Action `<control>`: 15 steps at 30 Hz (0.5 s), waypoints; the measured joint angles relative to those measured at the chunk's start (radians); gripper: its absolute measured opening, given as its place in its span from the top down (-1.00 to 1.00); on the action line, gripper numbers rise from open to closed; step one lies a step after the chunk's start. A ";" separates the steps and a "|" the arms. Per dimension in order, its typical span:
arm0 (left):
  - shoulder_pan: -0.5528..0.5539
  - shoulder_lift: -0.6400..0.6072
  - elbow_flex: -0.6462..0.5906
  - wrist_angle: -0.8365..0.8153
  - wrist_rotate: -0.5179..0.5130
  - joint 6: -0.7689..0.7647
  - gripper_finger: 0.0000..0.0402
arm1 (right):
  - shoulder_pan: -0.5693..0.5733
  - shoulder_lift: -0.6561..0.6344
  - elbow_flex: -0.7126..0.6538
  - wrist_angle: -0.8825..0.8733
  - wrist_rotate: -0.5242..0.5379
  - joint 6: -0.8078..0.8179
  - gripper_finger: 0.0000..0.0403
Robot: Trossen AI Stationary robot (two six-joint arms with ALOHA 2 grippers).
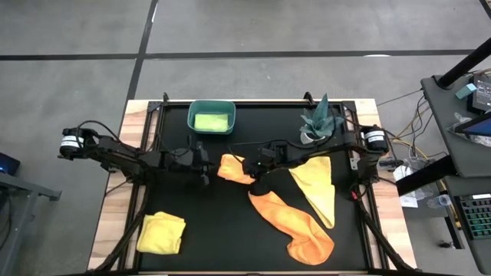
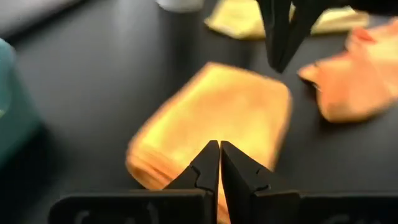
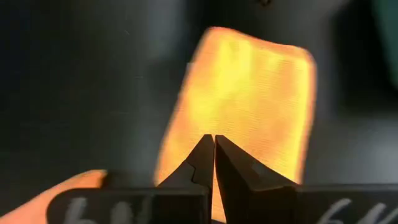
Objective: Fold microfiber towels
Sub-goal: Fold the top orange microfiber cloth
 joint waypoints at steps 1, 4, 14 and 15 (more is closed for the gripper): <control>0.000 0.008 0.001 0.024 -0.038 0.015 1.00 | 0.000 -0.007 0.001 -0.013 0.032 0.014 0.96; 0.001 0.046 0.005 0.104 -0.142 0.062 1.00 | -0.002 -0.009 0.001 -0.054 0.112 0.047 0.96; 0.004 0.279 0.111 0.152 -0.170 0.085 1.00 | -0.002 0.034 -0.018 -0.054 0.125 0.139 0.96; 0.005 0.306 0.127 0.153 -0.170 0.085 1.00 | -0.002 0.043 -0.022 -0.038 0.125 0.144 0.96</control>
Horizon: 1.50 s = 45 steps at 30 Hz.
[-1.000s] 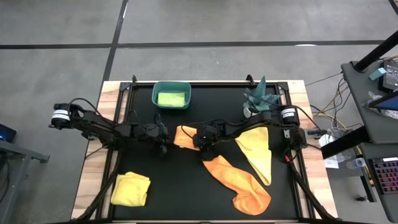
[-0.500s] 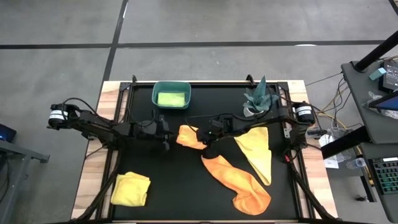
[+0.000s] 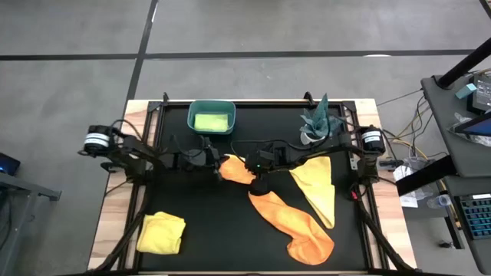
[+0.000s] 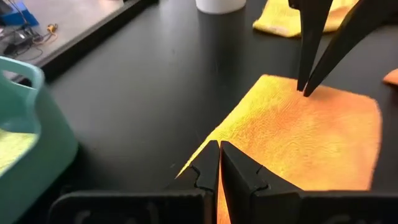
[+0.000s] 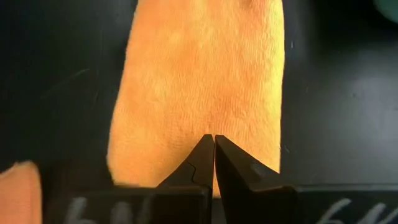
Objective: Fold microfiber towels
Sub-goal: Fold the top orange microfiber cloth
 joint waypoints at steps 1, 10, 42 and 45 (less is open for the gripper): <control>0.000 0.025 0.012 0.001 0.000 0.000 1.00 | 0.000 0.007 -0.004 0.021 0.000 0.004 0.96; 0.000 0.114 0.053 -0.113 0.002 -0.106 1.00 | -0.002 0.046 -0.054 0.055 0.120 -0.012 0.96; -0.025 0.038 0.044 -0.229 0.357 -0.101 1.00 | 0.063 0.008 -0.032 0.045 -0.045 0.034 0.96; -0.025 0.052 0.044 -0.224 0.365 -0.105 1.00 | 0.065 0.030 -0.043 0.042 -0.050 0.049 0.96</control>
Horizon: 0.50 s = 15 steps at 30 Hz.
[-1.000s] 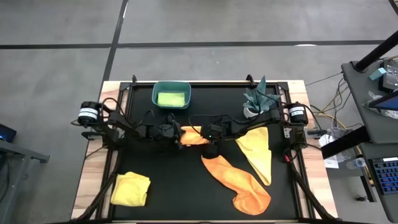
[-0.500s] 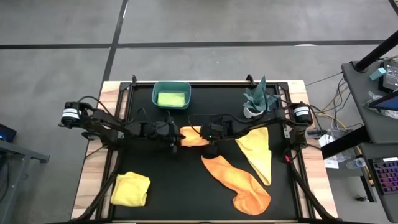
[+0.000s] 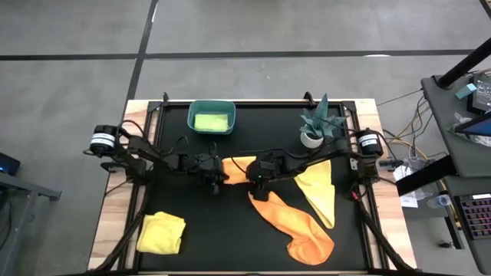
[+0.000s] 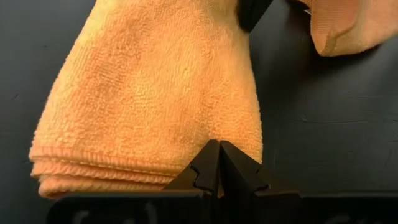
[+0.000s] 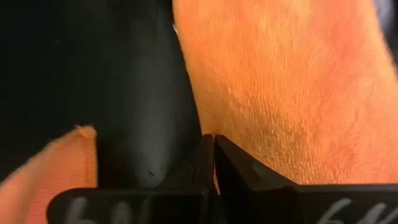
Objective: Fold microfiber towels
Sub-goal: Fold the top orange microfiber cloth
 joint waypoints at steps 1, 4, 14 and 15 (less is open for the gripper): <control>0.000 -0.001 0.000 -0.002 0.001 0.000 1.00 | -0.001 0.009 -0.002 0.000 -0.007 0.003 0.96; 0.000 -0.005 0.000 -0.008 0.002 0.000 1.00 | -0.003 0.020 -0.008 0.005 -0.021 0.001 0.96; 0.000 -0.025 -0.005 -0.029 0.004 0.000 1.00 | -0.009 -0.038 -0.003 -0.101 -0.020 -0.043 0.96; 0.000 -0.031 -0.006 -0.032 0.004 0.001 1.00 | -0.009 -0.051 -0.003 -0.118 -0.018 -0.043 0.96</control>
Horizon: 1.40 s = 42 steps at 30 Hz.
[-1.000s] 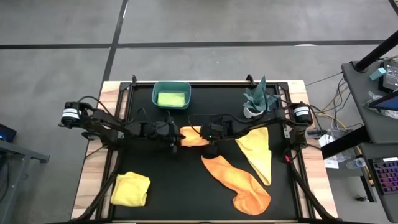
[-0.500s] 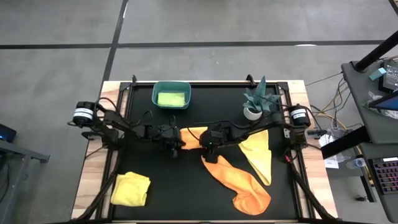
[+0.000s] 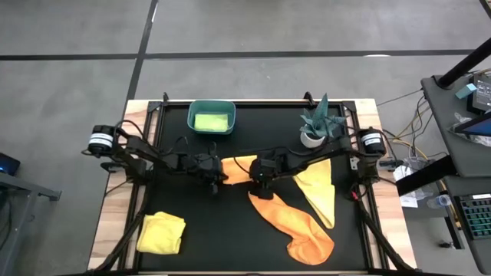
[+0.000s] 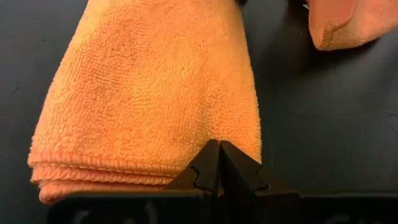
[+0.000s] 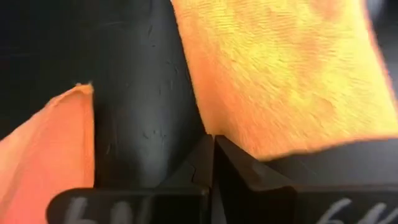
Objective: Fold microfiber towels
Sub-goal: Fold the top orange microfiber cloth
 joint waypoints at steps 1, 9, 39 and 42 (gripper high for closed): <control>0.000 -0.010 -0.001 -0.005 0.000 0.000 1.00 | 0.000 -0.013 0.000 -0.015 0.003 0.000 0.96; 0.000 -0.080 -0.006 -0.017 0.000 0.009 1.00 | 0.000 -0.086 0.000 -0.095 0.031 0.021 0.96; 0.000 -0.030 -0.004 -0.037 -0.081 0.028 1.00 | -0.018 -0.085 -0.162 0.210 0.012 0.149 0.26; 0.000 -0.030 -0.004 -0.037 -0.082 0.028 1.00 | -0.018 -0.085 -0.192 0.287 0.012 0.140 0.18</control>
